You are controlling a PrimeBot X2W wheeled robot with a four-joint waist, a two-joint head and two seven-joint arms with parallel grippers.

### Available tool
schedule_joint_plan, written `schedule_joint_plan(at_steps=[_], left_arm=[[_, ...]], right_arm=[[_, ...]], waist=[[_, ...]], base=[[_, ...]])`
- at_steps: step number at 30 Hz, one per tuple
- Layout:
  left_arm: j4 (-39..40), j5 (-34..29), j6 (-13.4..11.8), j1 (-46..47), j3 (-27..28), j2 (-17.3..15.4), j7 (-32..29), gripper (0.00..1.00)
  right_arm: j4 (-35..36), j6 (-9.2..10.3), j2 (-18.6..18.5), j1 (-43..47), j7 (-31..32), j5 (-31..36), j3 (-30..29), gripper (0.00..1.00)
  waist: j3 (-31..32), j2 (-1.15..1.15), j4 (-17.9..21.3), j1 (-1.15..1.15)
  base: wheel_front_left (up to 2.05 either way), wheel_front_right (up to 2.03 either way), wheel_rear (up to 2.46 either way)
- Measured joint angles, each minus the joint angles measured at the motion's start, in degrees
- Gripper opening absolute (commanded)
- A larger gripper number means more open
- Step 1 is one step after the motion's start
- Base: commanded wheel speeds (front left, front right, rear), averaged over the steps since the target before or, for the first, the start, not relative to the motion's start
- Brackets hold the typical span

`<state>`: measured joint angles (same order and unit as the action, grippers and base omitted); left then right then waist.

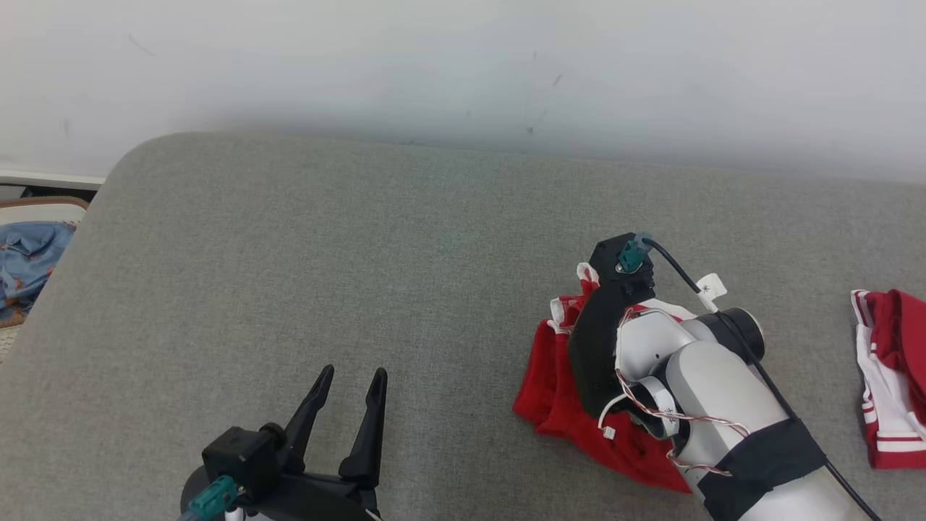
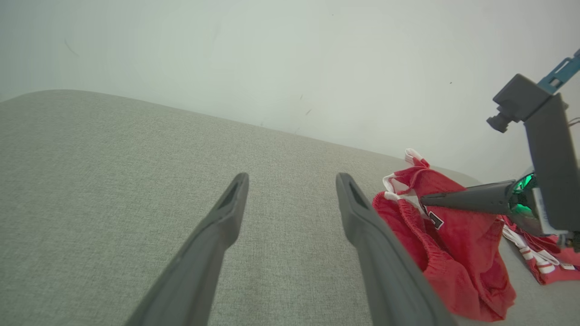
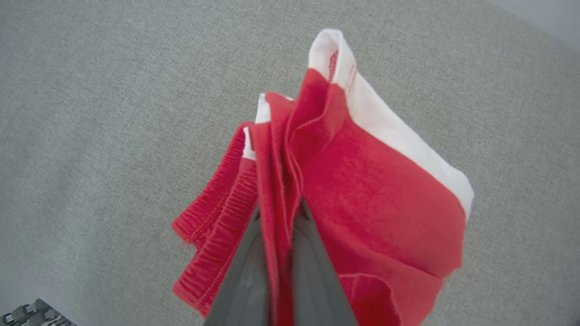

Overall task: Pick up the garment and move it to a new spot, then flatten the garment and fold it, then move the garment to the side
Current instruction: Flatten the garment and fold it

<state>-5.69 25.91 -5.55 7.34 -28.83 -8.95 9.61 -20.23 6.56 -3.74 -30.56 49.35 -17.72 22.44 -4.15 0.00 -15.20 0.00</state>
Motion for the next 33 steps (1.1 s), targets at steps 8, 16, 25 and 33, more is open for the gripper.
schedule_joint_plan(at_steps=[8, 16, 25, 33], left_arm=[[0.01, 0.00, 0.00, 0.00, 0.01, 0.01, 0.00, 1.00], [-0.01, 0.00, -0.04, 0.01, 0.32, -0.02, 0.04, 1.00], [0.60, -0.26, -0.49, -0.14, 2.34, -1.47, 1.27, 1.00], [2.24, -1.54, -0.99, -1.46, 4.13, -2.40, 2.31, 1.00]], right_arm=[[0.11, 0.08, 0.00, -0.66, -2.58, -3.87, 2.79, 1.00], [2.65, 0.51, 0.00, -3.16, -8.88, -7.49, 2.55, 1.00], [9.10, 0.57, -0.03, -1.48, -20.94, -6.62, -4.55, 1.00], [15.78, 0.58, -2.19, 7.37, -34.70, 0.23, -10.61, 1.00]], waist=[[-0.28, 0.00, -0.56, 0.00], [-0.45, 0.00, -0.62, 0.00], [0.05, 0.00, 0.76, 0.00], [1.02, 0.00, 3.98, 0.00]], base=[[0.00, 0.00, 0.00], [0.00, 0.00, 0.00], [0.00, 0.00, 0.00], [0.00, 0.00, 0.00]])
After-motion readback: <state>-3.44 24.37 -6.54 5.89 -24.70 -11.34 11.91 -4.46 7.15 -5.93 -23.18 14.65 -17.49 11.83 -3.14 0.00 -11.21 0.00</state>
